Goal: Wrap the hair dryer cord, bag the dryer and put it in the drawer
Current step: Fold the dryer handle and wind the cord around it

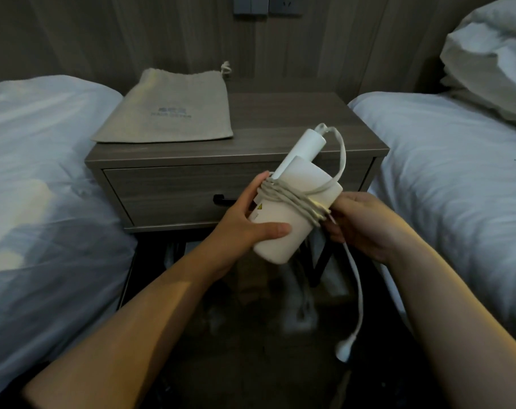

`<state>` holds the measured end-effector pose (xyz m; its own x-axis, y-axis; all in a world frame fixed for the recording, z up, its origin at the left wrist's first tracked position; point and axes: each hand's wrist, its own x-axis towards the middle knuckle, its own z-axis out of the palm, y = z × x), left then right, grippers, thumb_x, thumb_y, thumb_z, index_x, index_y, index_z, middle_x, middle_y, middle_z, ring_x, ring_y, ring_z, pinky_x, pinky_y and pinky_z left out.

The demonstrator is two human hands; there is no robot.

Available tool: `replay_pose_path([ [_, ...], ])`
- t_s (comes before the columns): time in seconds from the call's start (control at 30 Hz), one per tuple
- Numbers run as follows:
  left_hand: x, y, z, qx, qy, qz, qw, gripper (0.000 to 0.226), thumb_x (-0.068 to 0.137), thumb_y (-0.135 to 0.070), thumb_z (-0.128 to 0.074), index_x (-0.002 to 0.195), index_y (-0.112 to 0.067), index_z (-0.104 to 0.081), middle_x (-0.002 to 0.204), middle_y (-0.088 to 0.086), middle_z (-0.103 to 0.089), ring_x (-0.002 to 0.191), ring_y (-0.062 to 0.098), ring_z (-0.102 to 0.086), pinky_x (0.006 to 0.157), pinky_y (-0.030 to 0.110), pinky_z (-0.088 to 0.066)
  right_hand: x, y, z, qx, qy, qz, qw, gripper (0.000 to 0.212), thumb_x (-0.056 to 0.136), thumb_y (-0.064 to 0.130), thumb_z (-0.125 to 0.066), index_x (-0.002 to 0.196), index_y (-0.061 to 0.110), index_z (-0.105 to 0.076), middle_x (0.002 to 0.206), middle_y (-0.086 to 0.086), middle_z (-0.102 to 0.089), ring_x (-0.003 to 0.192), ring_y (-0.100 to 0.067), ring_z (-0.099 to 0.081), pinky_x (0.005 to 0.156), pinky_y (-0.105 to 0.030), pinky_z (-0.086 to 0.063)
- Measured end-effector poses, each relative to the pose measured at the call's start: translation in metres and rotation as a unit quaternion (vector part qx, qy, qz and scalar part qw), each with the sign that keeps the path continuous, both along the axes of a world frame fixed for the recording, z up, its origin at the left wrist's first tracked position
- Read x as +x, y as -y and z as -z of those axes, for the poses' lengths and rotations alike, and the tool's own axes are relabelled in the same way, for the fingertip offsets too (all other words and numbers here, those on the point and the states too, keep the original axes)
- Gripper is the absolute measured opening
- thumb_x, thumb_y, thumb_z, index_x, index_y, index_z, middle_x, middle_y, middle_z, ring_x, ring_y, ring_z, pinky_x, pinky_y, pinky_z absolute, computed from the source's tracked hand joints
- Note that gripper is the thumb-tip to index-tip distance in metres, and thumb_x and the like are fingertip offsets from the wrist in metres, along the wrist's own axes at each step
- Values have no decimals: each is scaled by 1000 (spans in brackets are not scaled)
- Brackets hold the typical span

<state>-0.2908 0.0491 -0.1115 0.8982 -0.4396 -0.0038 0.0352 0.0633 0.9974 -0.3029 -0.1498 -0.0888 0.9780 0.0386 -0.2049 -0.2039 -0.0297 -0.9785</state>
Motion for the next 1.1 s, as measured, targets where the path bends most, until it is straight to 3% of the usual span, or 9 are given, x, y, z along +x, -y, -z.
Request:
replay_pose_path([
  [0.1,2,-1,1,10,10,-28,999,96,54,-16,-83,129,-49,-34,120,-21,-51,103,0,-59,76,21,-54,-9,5,-11,-102,5,-43,994,31,90,17,-49,64,2,-56,47,-10,-44,40,-18,-34,43,-28,-27],
  [0.2,8,-7,-1,16,21,-58,998,105,53,-16,-84,139,-40,-29,120,-23,-50,96,-8,-60,70,13,-52,-14,0,-18,-145,18,-24,989,25,90,15,-52,79,-3,-66,42,-2,-45,36,-14,-31,37,-23,-25],
  [0.37,8,-12,-7,72,39,-67,994,94,73,-8,-73,145,-37,-20,116,-23,-46,99,-5,-53,75,16,-50,-14,-13,-15,-404,120,-16,907,40,90,16,-52,51,8,-53,51,-3,-47,43,-9,-40,48,-24,-34],
  [0.5,5,-12,-6,97,47,-72,992,96,73,-10,-73,145,-39,-17,110,-30,-42,96,-9,-51,77,14,-47,-15,-15,-12,-466,124,-53,875,43,89,17,-53,47,19,-45,50,0,-44,50,-11,-43,50,-24,-31],
  [0.63,3,-14,-9,182,95,-59,977,101,68,-23,-79,143,-47,-16,129,-18,-42,105,-2,-50,84,20,-45,-15,-15,-8,-503,100,-96,853,33,89,22,-53,57,20,-55,59,1,-52,59,-15,-53,56,-28,-40],
  [0.73,0,-14,-10,249,141,-66,956,109,62,-37,-81,143,-52,-10,141,-11,-41,116,7,-48,93,30,-44,-16,-15,-7,-520,70,-114,843,36,88,26,-53,53,21,-50,60,1,-52,59,-15,-52,57,-28,-38],
  [0.93,-8,-10,-14,374,226,-80,896,108,66,-45,-77,143,-51,0,126,-2,-56,92,8,-54,81,25,-45,-19,-12,-15,-546,51,-136,825,35,85,25,-58,51,20,-52,60,0,-53,61,-16,-54,54,-24,-37],
  [1.03,-13,-5,-13,447,282,-94,844,106,69,-51,-72,143,-49,4,122,1,-58,96,16,-59,80,29,-48,-22,-9,-22,-586,54,-160,792,45,85,30,-60,44,18,-44,52,2,-44,47,-7,-43,44,-18,-30],
  [1.1,-12,-6,-10,481,328,-120,804,105,70,-54,-69,145,-45,4,123,4,-58,101,20,-59,82,31,-48,-26,-6,-31,-576,51,-178,796,42,84,32,-61,46,17,-52,49,3,-48,41,-4,-48,41,-13,-33],
])
